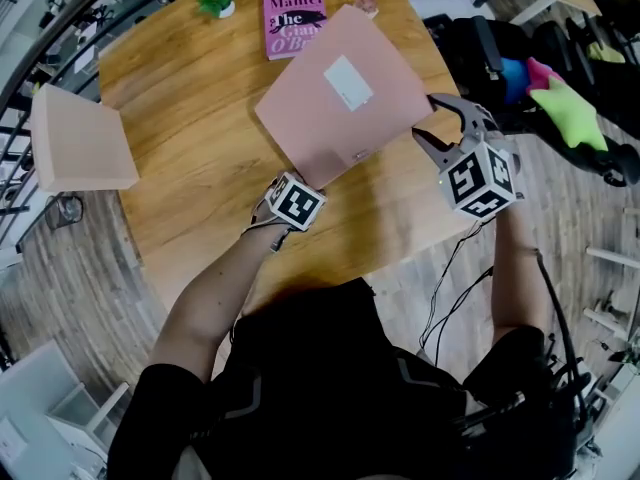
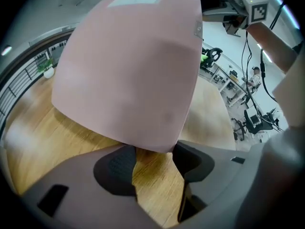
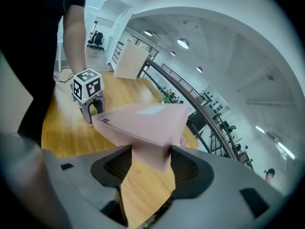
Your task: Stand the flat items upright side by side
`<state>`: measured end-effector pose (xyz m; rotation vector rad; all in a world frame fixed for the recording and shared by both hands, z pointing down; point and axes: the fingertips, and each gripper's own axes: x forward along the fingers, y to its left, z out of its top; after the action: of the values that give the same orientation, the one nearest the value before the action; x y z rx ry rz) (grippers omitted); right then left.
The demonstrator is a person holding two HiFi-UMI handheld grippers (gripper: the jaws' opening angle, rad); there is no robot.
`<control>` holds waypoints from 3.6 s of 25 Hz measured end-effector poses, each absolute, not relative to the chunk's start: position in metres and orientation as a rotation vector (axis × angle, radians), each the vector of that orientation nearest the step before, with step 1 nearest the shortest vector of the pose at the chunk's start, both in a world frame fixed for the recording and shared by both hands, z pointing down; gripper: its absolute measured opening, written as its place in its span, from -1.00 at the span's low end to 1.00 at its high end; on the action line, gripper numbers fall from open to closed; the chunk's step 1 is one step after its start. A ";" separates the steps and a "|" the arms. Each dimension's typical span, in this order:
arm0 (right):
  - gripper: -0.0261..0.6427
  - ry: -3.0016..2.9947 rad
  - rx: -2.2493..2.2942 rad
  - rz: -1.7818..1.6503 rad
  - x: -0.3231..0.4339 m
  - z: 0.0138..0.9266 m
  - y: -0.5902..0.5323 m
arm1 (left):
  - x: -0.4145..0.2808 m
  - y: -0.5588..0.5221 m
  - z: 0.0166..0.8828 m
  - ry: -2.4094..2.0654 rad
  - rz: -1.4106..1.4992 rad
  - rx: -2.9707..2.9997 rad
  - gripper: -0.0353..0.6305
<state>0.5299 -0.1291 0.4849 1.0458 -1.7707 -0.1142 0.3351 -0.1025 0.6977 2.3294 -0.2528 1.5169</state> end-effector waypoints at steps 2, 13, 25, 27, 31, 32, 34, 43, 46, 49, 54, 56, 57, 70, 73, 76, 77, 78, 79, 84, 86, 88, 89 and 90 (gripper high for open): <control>-0.14 -1.772 1.015 -0.167 0.519 0.474 -0.132 | 0.334 -0.102 0.699 -0.237 1.526 2.318 -0.14; -0.17 -1.846 0.881 -0.483 0.443 0.421 -0.138 | 0.336 -0.105 0.701 -0.229 1.514 2.340 -0.16; -0.24 -1.896 0.751 -0.567 0.409 0.415 -0.137 | 0.329 -0.087 0.698 -0.058 1.528 2.318 -0.16; -0.24 -1.901 0.744 -0.580 0.404 0.414 -0.136 | 0.327 -0.091 0.693 -0.084 1.507 2.337 -0.16; -0.26 -1.927 0.725 -0.591 0.389 0.410 -0.133 | 0.319 -0.097 0.678 -0.129 1.392 2.320 -0.16; -0.26 -1.938 0.725 -0.593 0.384 0.409 -0.132 | 0.315 -0.097 0.673 -0.142 1.359 2.315 -0.16; -0.26 -1.960 0.729 -0.595 0.376 0.408 -0.128 | 0.306 -0.100 0.660 -0.183 1.284 2.334 -0.16; -0.24 -1.962 0.759 -0.631 0.343 0.409 -0.116 | 0.261 -0.125 0.580 -0.484 0.825 2.407 -0.16; -0.23 -1.951 0.772 -0.616 0.338 0.410 -0.112 | 0.242 -0.131 0.551 -0.537 0.716 2.443 -0.16; -0.20 -1.961 0.814 -0.589 0.333 0.412 -0.111 | 0.219 -0.138 0.528 -0.588 0.640 2.454 -0.16; -0.11 -2.039 0.926 -0.489 0.333 0.409 -0.113 | 0.181 -0.147 0.493 -0.686 0.502 2.439 -0.16; -0.08 -2.100 0.986 -0.427 0.332 0.405 -0.114 | 0.168 -0.145 0.481 -0.688 0.403 2.372 -0.16; -0.04 -2.122 1.017 -0.399 0.332 0.403 -0.114 | 0.163 -0.143 0.475 -0.691 0.365 2.355 -0.16; 0.24 -2.499 1.431 0.232 0.352 0.402 -0.119 | 0.125 -0.128 0.413 -0.918 0.378 2.627 -0.17; 0.24 -2.483 1.446 0.308 0.352 0.420 -0.118 | 0.121 -0.130 0.405 -0.963 0.349 2.621 -0.17; 0.24 -2.478 1.443 0.394 0.350 0.435 -0.120 | 0.116 -0.136 0.392 -1.039 0.295 2.610 -0.17; 0.24 -2.472 1.436 0.424 0.350 0.440 -0.121 | 0.113 -0.139 0.388 -1.075 0.284 2.614 -0.20; 0.24 -2.466 1.433 0.450 0.349 0.445 -0.123 | 0.111 -0.142 0.384 -1.109 0.283 2.621 -0.21; 0.24 -2.465 1.432 0.473 0.350 0.449 -0.125 | 0.109 -0.145 0.381 -1.136 0.289 2.630 -0.21; 0.24 -2.490 1.378 0.491 0.345 0.456 -0.131 | 0.092 -0.155 0.371 -1.286 0.283 2.593 -0.25; 0.15 -2.495 1.363 0.489 0.342 0.457 -0.134 | 0.084 -0.158 0.369 -1.352 0.298 2.579 -0.27; 0.04 -2.492 1.350 0.479 0.341 0.457 -0.137 | 0.077 -0.159 0.366 -1.386 0.292 2.560 -0.30; 0.04 -2.490 1.342 0.473 0.340 0.457 -0.138 | 0.074 -0.159 0.364 -1.395 0.283 2.550 -0.30; 0.04 -2.489 1.339 0.471 0.338 0.457 -0.139 | 0.070 -0.158 0.362 -1.403 0.279 2.545 -0.31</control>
<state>0.3384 -0.1394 0.4573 1.3385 -2.4894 0.4714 0.0697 -0.1581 0.3624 2.5446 -1.4029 0.2786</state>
